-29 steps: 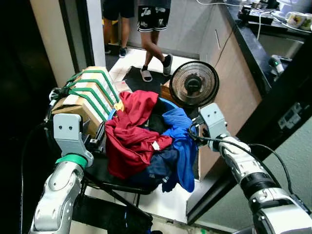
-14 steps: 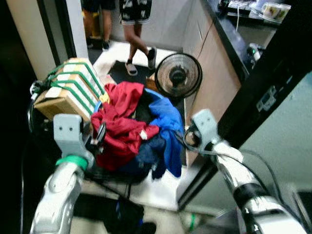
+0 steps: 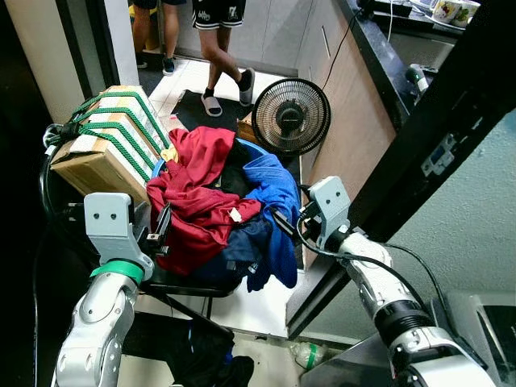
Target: Clothes washing
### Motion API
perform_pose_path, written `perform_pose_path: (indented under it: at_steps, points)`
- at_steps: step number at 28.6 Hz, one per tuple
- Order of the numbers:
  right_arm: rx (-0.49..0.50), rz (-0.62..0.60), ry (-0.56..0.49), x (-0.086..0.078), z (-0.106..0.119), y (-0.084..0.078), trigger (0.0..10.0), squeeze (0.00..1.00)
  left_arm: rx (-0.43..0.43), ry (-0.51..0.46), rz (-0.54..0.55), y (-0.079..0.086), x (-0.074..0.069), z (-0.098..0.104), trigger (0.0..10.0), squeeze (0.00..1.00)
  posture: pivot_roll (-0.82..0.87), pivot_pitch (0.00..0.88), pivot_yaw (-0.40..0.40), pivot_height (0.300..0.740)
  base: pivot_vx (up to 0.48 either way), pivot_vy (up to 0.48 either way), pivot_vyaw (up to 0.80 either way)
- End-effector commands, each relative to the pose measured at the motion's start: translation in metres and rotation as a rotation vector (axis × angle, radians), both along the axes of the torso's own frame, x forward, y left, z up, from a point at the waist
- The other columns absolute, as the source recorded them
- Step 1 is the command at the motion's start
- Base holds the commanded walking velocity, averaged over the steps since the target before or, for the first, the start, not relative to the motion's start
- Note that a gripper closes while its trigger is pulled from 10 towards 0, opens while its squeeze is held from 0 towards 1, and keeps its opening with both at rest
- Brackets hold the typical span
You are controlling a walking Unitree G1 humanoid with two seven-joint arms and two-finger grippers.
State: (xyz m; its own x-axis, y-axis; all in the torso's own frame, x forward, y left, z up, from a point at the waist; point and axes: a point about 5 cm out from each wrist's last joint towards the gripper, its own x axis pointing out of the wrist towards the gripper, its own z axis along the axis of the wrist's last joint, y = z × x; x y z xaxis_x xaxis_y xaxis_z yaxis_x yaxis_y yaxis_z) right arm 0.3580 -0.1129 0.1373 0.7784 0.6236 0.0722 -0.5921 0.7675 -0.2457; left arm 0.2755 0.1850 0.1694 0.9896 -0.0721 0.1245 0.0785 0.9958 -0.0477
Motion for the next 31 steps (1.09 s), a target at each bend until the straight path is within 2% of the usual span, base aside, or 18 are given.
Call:
perform_pose_path:
  at_steps: [1,7,13,19,23,31]
  points:
    - [-0.048,0.029,0.021,-0.006,-0.012,0.002,10.0,0.0,-0.003,0.013,-0.004,-0.002,-0.003,-0.003,10.0,0.0,0.1,0.072,-0.104,0.74,0.0,0.0,0.0]
    - [-0.093,-0.022,0.064,-0.002,-0.021,0.002,10.0,0.0,0.001,0.016,-0.002,-0.001,-0.004,-0.003,10.0,0.0,0.1,0.081,-0.101,0.74,0.0,0.0,0.0]
    - [-0.088,-0.046,0.075,0.003,-0.017,0.0,10.0,0.0,0.006,0.016,-0.001,0.001,-0.004,-0.002,10.0,0.0,0.1,0.085,-0.097,0.74,0.0,0.0,0.0]
    - [-0.109,-0.062,0.071,0.002,-0.019,-0.01,10.0,0.0,0.008,0.012,0.002,0.003,-0.004,-0.001,10.0,0.0,0.1,0.082,-0.096,0.74,0.0,0.0,0.0]
    - [-0.124,-0.094,0.078,-0.001,-0.024,-0.027,10.0,0.0,0.005,0.008,-0.002,0.004,-0.003,0.0,10.0,0.0,0.1,0.076,-0.09,0.74,0.0,0.0,0.0]
    - [-0.14,-0.098,0.086,-0.004,-0.029,-0.033,10.0,0.0,0.006,0.009,-0.007,0.004,-0.003,0.0,10.0,0.0,0.1,0.076,-0.087,0.74,0.0,0.0,0.0]
